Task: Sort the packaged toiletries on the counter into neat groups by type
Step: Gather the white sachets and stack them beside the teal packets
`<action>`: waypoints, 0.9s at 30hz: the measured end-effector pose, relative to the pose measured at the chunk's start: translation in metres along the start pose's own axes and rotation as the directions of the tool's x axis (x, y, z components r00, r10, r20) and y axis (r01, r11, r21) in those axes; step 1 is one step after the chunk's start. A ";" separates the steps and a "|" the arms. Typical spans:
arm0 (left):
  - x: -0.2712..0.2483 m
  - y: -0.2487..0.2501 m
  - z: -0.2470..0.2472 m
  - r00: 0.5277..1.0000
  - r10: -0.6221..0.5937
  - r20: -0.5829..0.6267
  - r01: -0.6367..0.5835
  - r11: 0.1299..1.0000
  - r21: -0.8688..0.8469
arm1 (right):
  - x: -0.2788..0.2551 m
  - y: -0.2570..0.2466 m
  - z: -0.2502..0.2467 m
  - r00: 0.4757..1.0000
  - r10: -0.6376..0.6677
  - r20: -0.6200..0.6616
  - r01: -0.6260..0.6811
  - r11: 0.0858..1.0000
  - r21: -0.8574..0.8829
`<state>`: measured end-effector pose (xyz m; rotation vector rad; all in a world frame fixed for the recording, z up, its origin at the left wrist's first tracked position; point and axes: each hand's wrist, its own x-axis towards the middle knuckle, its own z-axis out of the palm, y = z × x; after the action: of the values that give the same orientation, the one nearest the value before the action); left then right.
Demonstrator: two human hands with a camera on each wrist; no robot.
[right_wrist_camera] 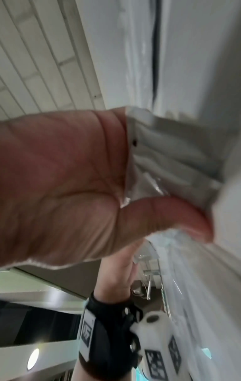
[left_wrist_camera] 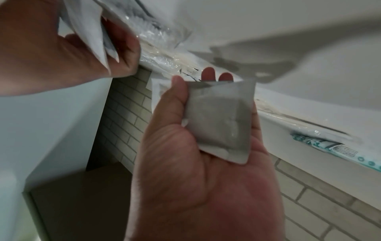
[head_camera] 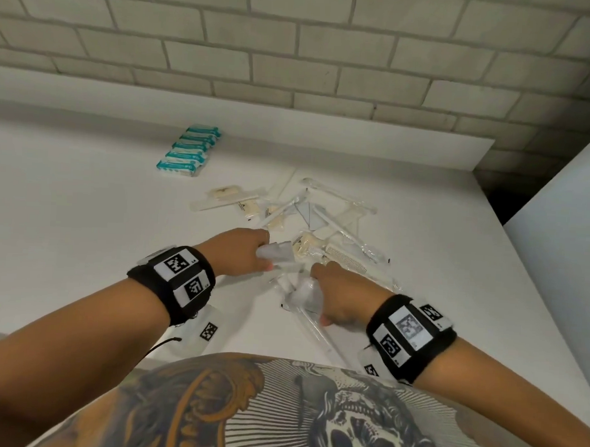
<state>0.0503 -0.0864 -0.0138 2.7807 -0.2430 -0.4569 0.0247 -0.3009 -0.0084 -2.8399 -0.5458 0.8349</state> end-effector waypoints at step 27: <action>-0.006 0.007 -0.036 0.987 0.068 -0.145 -0.150 0.082 -0.985 | 0.030 -0.060 -0.055 0.914 0.142 -0.379 0.303 0.381 0.873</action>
<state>0.0558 -0.0814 0.0224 1.3108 -0.0477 -0.2877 0.0602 -0.2355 0.0362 -1.7660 -0.0600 0.3008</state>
